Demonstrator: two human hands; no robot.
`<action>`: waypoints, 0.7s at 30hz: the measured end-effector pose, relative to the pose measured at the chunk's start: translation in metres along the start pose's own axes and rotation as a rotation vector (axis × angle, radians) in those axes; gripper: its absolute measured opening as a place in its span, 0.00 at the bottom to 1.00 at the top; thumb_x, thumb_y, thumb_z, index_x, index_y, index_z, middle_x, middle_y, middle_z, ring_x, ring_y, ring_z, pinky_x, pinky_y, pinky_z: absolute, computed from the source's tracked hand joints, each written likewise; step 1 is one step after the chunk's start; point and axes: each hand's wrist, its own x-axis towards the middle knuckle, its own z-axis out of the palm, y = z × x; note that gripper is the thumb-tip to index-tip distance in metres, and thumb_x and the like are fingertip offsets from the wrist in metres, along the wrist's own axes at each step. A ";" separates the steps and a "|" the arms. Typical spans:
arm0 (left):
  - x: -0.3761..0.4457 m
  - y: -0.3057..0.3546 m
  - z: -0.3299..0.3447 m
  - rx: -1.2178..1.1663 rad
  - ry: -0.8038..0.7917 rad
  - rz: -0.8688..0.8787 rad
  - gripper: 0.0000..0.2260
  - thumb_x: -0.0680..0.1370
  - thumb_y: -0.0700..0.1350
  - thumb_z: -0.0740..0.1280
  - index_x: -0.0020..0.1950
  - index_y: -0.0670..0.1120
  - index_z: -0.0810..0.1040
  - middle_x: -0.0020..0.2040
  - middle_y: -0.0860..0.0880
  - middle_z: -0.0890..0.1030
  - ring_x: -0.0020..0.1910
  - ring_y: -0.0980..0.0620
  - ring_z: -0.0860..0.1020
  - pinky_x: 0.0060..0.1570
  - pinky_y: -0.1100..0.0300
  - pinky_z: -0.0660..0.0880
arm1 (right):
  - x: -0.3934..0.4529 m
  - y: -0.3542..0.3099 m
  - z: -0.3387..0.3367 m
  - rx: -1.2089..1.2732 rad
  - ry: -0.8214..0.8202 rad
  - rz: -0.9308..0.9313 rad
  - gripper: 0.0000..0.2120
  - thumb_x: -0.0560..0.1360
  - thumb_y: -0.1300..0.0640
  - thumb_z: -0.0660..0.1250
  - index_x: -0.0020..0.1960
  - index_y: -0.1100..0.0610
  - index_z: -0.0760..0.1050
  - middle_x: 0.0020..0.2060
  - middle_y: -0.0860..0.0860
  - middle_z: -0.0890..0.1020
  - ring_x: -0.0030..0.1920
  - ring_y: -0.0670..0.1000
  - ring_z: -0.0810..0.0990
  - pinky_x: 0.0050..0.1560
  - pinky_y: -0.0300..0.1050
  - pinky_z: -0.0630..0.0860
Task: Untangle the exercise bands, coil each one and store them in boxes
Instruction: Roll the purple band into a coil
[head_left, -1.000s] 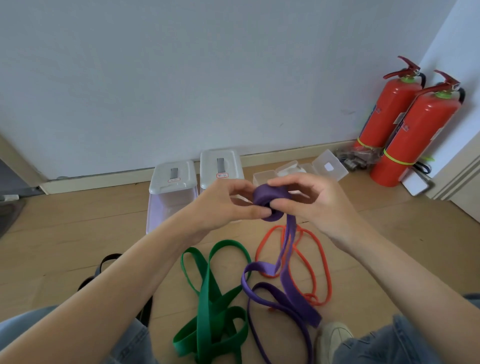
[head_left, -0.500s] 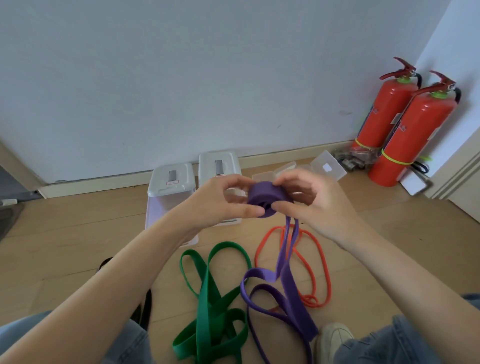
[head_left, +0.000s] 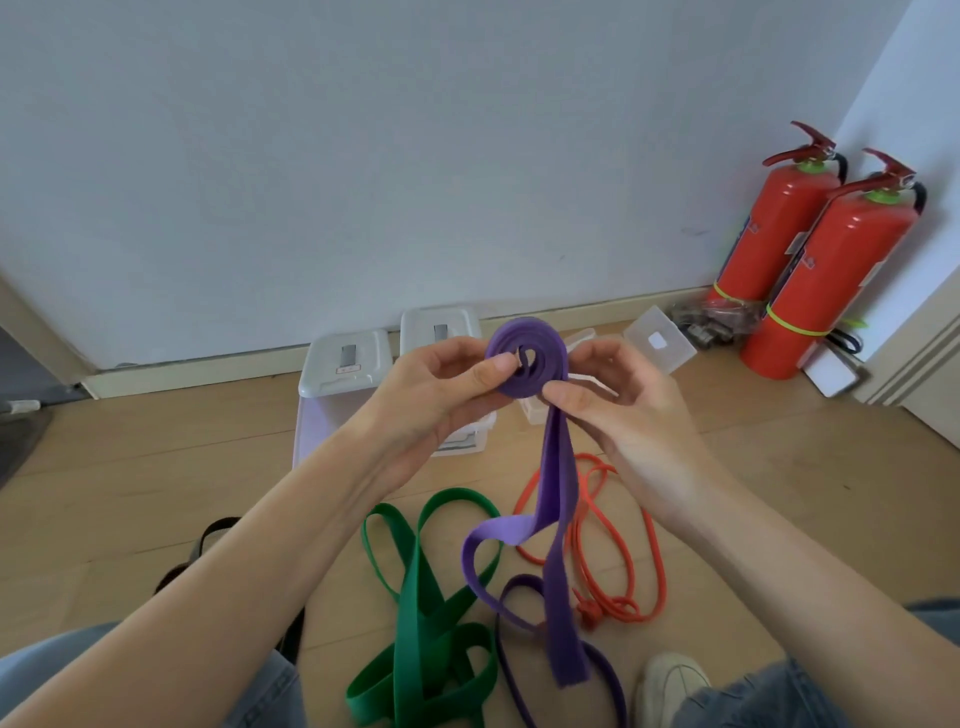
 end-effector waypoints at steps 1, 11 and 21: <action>0.000 -0.001 0.000 0.003 -0.002 -0.004 0.16 0.63 0.45 0.73 0.48 0.41 0.79 0.46 0.46 0.84 0.47 0.51 0.83 0.46 0.64 0.78 | 0.000 0.000 0.001 -0.024 0.010 -0.007 0.16 0.61 0.56 0.76 0.46 0.55 0.75 0.43 0.47 0.84 0.48 0.49 0.83 0.45 0.37 0.76; -0.003 -0.004 0.001 0.497 -0.081 0.001 0.15 0.67 0.42 0.75 0.50 0.52 0.79 0.45 0.56 0.84 0.49 0.58 0.81 0.54 0.61 0.76 | 0.000 -0.008 0.002 -0.336 -0.033 -0.158 0.13 0.69 0.72 0.67 0.48 0.56 0.76 0.45 0.49 0.81 0.45 0.45 0.81 0.44 0.36 0.76; -0.003 0.001 0.004 0.494 -0.110 -0.039 0.14 0.61 0.48 0.75 0.45 0.48 0.81 0.42 0.51 0.84 0.47 0.47 0.82 0.51 0.55 0.78 | 0.001 -0.007 -0.002 -0.596 -0.090 -0.244 0.14 0.65 0.61 0.66 0.46 0.44 0.78 0.44 0.43 0.81 0.46 0.42 0.79 0.47 0.35 0.75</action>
